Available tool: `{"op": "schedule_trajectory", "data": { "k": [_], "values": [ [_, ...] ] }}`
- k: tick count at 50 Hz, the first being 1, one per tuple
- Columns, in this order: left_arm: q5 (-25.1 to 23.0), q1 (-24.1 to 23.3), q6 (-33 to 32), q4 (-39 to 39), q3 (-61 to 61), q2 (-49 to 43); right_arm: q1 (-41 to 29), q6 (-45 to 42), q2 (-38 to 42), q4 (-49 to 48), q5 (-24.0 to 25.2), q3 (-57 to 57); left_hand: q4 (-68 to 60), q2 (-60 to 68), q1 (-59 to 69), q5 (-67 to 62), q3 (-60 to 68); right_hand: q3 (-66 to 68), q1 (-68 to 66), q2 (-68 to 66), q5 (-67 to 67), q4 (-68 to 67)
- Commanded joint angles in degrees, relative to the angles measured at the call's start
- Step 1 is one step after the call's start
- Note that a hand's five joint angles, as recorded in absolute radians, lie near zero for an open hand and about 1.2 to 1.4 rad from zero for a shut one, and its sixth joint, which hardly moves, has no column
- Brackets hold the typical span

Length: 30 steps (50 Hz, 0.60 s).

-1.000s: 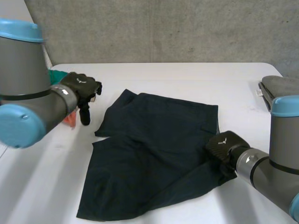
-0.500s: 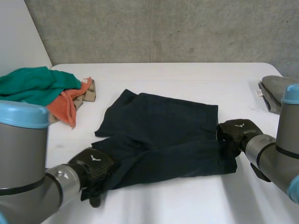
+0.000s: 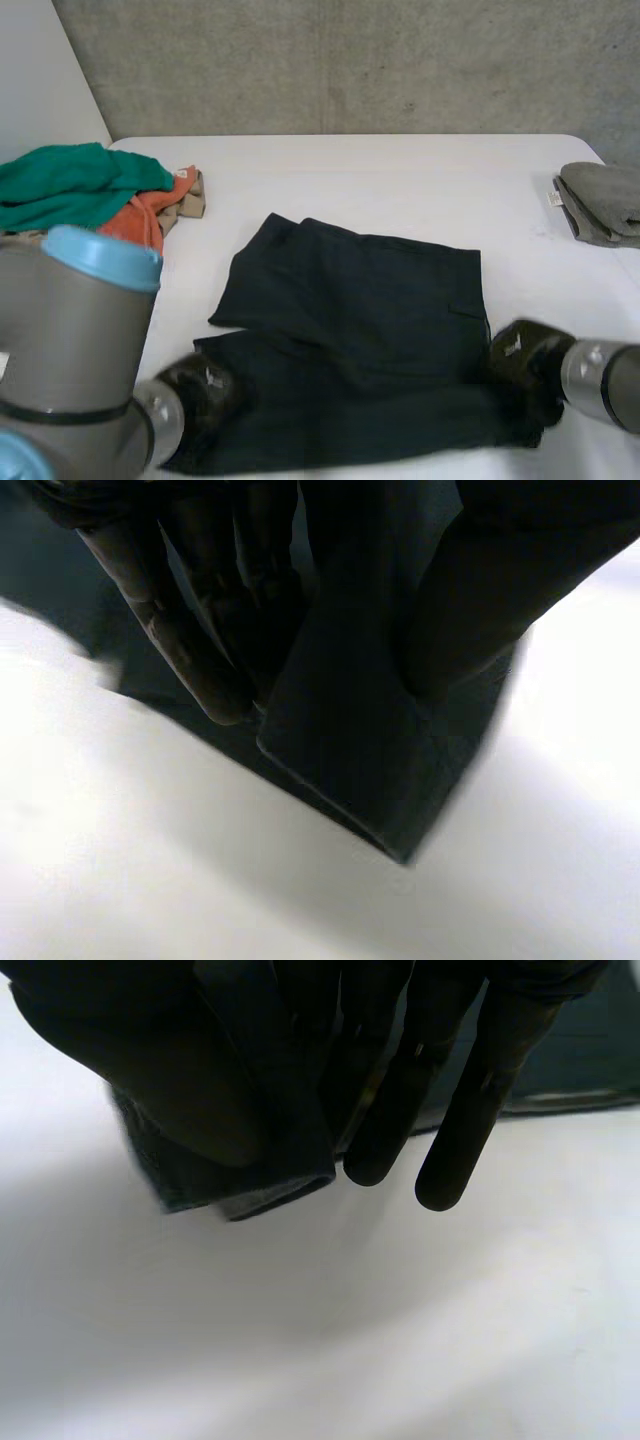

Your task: Fold the laundry.

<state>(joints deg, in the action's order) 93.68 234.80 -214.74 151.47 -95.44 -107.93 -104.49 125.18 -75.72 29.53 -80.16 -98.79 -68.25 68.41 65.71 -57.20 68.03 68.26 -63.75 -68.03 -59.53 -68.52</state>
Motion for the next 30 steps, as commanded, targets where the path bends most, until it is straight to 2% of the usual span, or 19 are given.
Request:
{"op": "schedule_trajectory", "data": {
  "k": [1, 7, 8, 11, 14, 15, 16, 17, 18, 20, 23, 26, 30],
  "values": [
    [6.52, 1.01, 1.26, 7.43, 16.67, -5.35, -0.71, 14.47, 7.16, -10.88, -2.36, 9.75, -11.75, 11.59, 14.29, -12.80, 11.97, 11.74, -16.25, -11.97, -10.47, -11.48],
    [5.46, 2.24, 0.47, 13.14, 38.54, -17.82, -1.24, 20.19, 13.58, -25.12, -6.93, 17.40, -11.75, 11.59, 14.29, -12.80, 11.97, 11.74, -16.25, -11.97, -10.47, -11.48],
    [5.55, 2.33, 0.12, 14.11, 44.76, -22.19, -1.42, 20.72, 15.24, -29.49, -7.98, 18.97, -11.75, 11.59, 14.29, -12.80, 11.97, 11.74, -16.25, -11.97, -10.47, -11.48],
    [6.08, 2.51, -0.93, 14.47, 54.63, -29.07, -1.59, 20.98, 17.97, -36.54, -9.04, 20.83, -11.75, 11.59, 14.29, -12.80, 11.97, 11.74, -16.25, -11.97, -10.47, -11.48],
    [7.66, 2.77, -3.13, 13.24, 68.67, -40.21, -2.21, 20.20, 23.67, -48.55, -8.87, 23.55, -11.75, 11.59, 14.29, -12.80, 11.97, 11.74, -16.25, -11.97, -10.47, -11.48],
    [7.84, 2.68, -3.48, 12.63, 72.81, -43.56, -2.30, 19.93, 25.00, -50.17, -8.87, 24.25, -2.44, 2.28, 4.98, -3.49, 2.66, -0.78, -3.74, 0.55, 2.04, 1.03],
    [7.84, 2.60, -3.58, 12.19, 74.51, -44.55, -2.56, 18.63, 27.71, -53.14, -9.39, 25.91, 16.63, -16.80, -14.10, 15.58, -16.42, -49.86, 45.34, 49.63, 51.13, 50.11],
    [7.75, 2.42, -4.01, 11.75, 75.92, -45.25, -2.91, 17.13, 29.21, -53.52, -9.92, 26.80, 44.30, -44.47, -41.77, 43.25, -44.09, -58.26, 53.75, 58.03, 59.53, 58.52],
    [7.84, 2.16, -4.28, 11.48, 76.89, -45.96, -3.09, 16.51, 29.84, -53.52, -10.18, 27.24, 58.25, -58.41, -55.71, 57.20, -58.03, -58.26, 53.75, 58.03, 59.53, 58.52],
    [8.28, 1.19, -4.28, 11.13, 78.13, -46.32, -3.44, 12.82, 31.69, -52.13, -12.29, 28.65, 58.25, -58.41, -55.71, 57.20, -58.03, -58.26, 53.75, 58.03, 59.53, 58.52],
    [8.98, 0.75, -3.84, 11.65, 76.65, -43.96, -3.35, 11.84, 30.12, -49.15, -13.96, 27.96, 58.25, -58.41, -55.71, 57.20, -58.03, -58.26, 53.75, 58.03, 59.53, 58.52],
    [9.51, 1.10, -2.53, 12.88, 72.53, -39.57, -3.44, 14.65, 27.39, -46.33, -13.97, 26.29, 58.25, -58.41, -55.71, 57.20, -58.03, -58.26, 53.75, 58.03, 59.53, 58.52],
    [8.98, 1.54, 0.28, 15.86, 64.89, -33.16, -3.44, 22.10, 18.63, -37.39, -11.26, 22.08, 58.25, -58.41, -55.71, 57.20, -58.03, -58.26, 53.75, 58.03, 59.53, 58.52]
  ]
}}
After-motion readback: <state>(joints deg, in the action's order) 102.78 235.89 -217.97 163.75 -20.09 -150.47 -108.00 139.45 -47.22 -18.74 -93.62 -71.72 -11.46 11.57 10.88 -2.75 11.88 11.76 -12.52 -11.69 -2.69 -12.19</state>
